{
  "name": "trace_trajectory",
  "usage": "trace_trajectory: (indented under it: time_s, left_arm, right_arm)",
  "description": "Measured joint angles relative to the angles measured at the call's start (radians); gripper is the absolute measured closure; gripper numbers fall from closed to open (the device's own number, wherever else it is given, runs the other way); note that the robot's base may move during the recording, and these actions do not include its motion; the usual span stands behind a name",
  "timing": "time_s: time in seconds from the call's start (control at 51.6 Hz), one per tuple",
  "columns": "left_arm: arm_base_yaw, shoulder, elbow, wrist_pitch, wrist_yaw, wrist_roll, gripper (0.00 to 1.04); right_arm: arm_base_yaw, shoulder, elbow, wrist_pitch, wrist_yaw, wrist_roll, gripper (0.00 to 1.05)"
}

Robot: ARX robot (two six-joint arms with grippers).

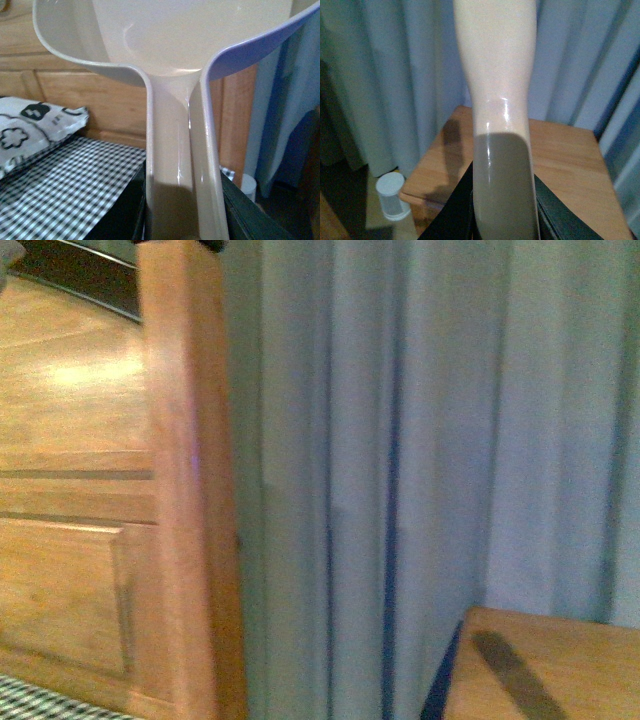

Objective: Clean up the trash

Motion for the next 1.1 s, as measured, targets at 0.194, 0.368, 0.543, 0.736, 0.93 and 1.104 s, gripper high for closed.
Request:
trace_trajectory:
  time_s: [0.194, 0.368, 0.543, 0.736, 0.93, 1.104]
  left_arm:
    - [0.000, 0.001, 0.000, 0.000, -0.001, 0.000, 0.78]
    - [0.000, 0.001, 0.000, 0.000, 0.000, 0.000, 0.78]
    - [-0.001, 0.001, 0.000, 0.000, 0.000, 0.000, 0.78]
    - [-0.001, 0.000, 0.000, 0.001, 0.000, 0.000, 0.78]
    - [-0.001, 0.000, 0.000, 0.001, 0.000, 0.000, 0.78]
    - [-0.001, -0.001, 0.000, 0.001, -0.001, 0.000, 0.78]
  right_arm:
    - [0.000, 0.002, -0.001, 0.000, -0.002, 0.000, 0.85]
    - [0.000, 0.000, -0.001, 0.000, -0.002, 0.000, 0.85]
    - [0.000, 0.001, -0.001, 0.000, -0.002, -0.001, 0.85]
    - [0.001, -0.001, -0.001, 0.000, -0.002, -0.001, 0.85]
    - [0.000, 0.000, -0.001, 0.000, -0.002, -0.001, 0.85]
    - [0.001, -0.001, -0.001, 0.000, -0.002, -0.001, 0.85]
